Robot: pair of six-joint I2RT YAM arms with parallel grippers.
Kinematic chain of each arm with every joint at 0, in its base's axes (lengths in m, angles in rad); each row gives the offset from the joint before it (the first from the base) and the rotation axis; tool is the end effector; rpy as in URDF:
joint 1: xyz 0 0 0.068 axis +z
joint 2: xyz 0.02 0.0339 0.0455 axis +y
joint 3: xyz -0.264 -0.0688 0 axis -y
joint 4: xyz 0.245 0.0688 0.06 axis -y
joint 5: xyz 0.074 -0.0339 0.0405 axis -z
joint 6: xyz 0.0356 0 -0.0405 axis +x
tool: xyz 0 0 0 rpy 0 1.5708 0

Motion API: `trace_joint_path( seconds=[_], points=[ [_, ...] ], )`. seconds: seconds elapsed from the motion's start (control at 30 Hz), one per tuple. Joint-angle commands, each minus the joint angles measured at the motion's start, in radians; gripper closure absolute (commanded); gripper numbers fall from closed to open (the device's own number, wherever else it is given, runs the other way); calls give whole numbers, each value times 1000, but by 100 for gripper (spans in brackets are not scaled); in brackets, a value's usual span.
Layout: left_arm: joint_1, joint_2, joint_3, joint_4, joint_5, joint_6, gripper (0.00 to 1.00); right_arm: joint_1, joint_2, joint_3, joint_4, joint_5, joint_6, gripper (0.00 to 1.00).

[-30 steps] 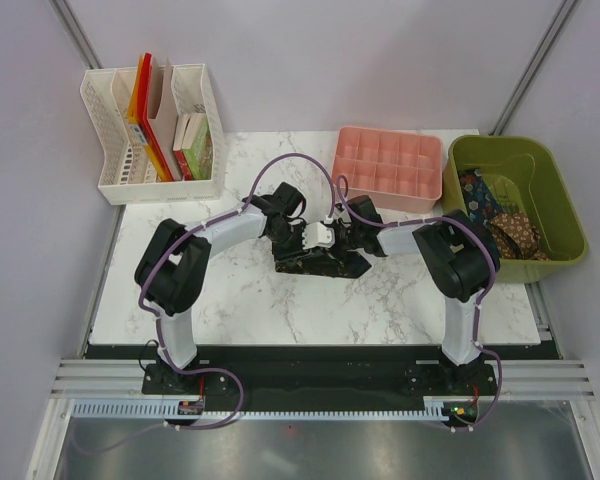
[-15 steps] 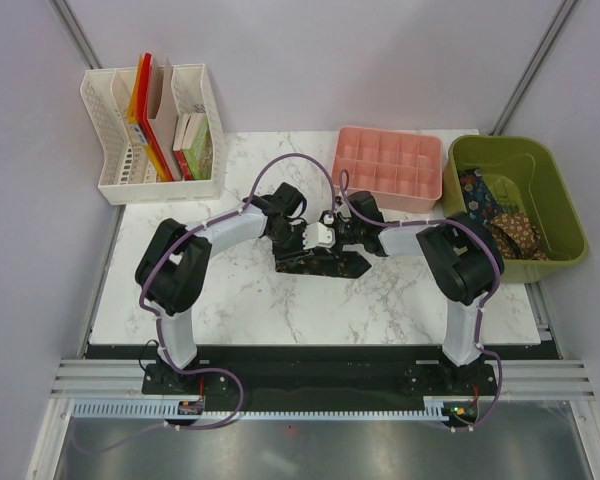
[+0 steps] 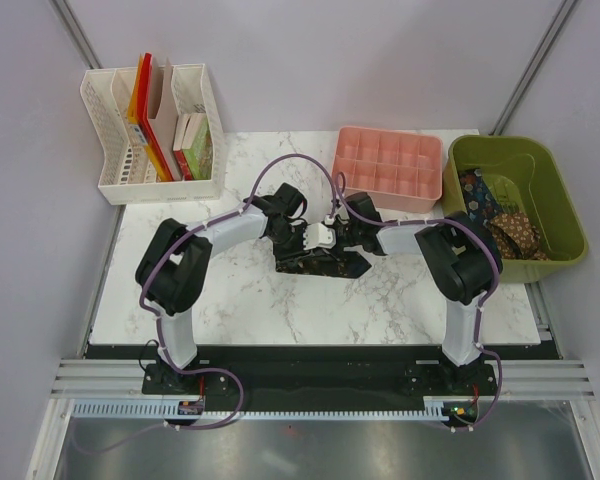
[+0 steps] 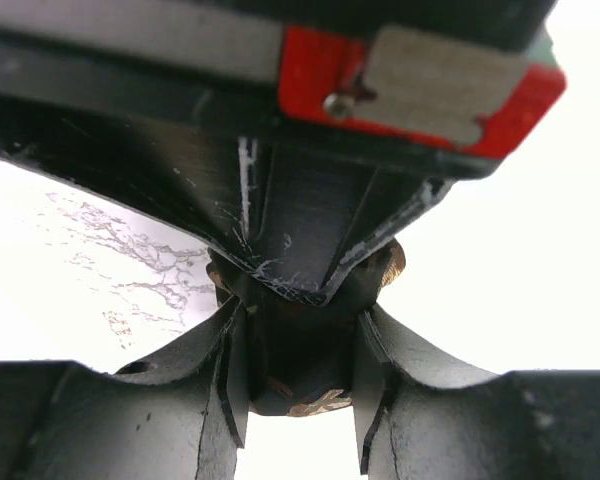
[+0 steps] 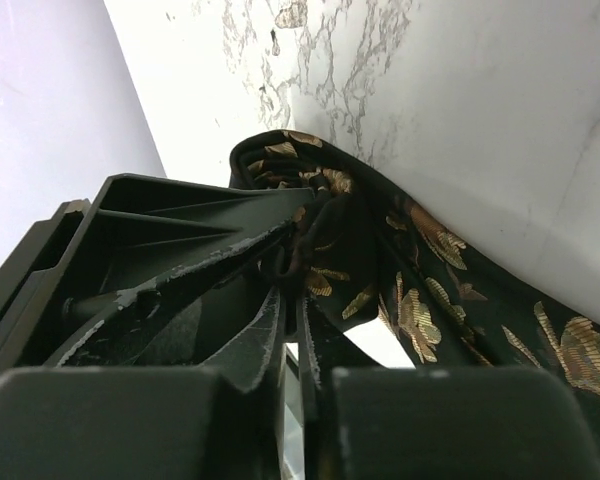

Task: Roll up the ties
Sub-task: Roll the tie at the center of the board.

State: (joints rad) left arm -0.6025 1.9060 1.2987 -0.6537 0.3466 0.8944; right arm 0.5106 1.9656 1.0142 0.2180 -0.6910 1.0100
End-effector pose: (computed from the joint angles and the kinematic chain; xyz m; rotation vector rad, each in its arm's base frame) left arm 0.3022 -0.2225 0.1699 1.9317 1.9692 -0.4150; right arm 0.3274 0.2094 0.1246 0.2386 2.6181 1.4731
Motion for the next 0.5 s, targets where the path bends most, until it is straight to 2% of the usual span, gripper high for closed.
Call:
trace_joint_path(
  seconds=[0.0,0.07,0.23,0.47],
  points=[
    [9,62,-59,-43,-23,0,62,-7,32,32,-153,73,-117,97],
    [9,38,-47,-47,-5,-8,60,-12,38,37,-180,82,-131,100],
    [9,-21,-4,-78,55,-14,50,-24,58,44,-241,113,-175,100],
    [9,-61,25,-96,117,-3,45,-29,70,66,-292,145,-220,100]
  ],
)
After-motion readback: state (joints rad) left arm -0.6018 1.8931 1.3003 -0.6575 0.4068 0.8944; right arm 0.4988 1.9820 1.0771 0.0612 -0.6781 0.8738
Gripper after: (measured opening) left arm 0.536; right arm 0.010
